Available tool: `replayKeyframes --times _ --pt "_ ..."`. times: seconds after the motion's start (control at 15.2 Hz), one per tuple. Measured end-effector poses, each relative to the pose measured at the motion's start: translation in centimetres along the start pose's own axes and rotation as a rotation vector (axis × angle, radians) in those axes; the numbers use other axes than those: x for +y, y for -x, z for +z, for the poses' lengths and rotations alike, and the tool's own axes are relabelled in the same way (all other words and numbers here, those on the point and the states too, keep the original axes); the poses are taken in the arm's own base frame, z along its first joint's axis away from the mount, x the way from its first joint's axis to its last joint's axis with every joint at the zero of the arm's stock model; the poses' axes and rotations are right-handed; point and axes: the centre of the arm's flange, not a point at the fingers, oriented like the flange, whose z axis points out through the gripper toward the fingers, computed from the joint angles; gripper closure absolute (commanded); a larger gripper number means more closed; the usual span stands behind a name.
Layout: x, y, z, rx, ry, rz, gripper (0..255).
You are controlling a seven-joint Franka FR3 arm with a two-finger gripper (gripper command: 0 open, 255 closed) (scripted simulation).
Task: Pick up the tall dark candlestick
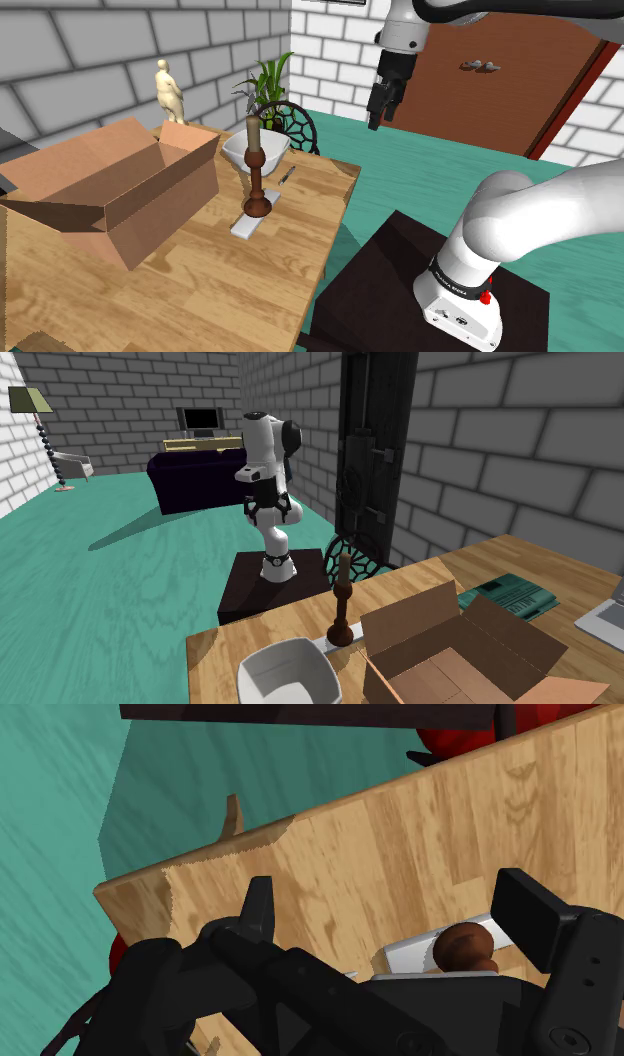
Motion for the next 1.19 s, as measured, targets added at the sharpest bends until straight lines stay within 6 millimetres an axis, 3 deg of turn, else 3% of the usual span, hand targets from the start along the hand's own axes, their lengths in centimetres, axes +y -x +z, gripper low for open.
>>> replayKeyframes --times 0.13,0.4,1.19 --pt "-0.4 -0.1 0.3 0.009 0.001 0.007 0" --pt "-4.0 -1.7 2.0 0.077 0.005 0.059 0" --pt "-14.7 -9.6 7.6 0.318 0.019 0.242 0"
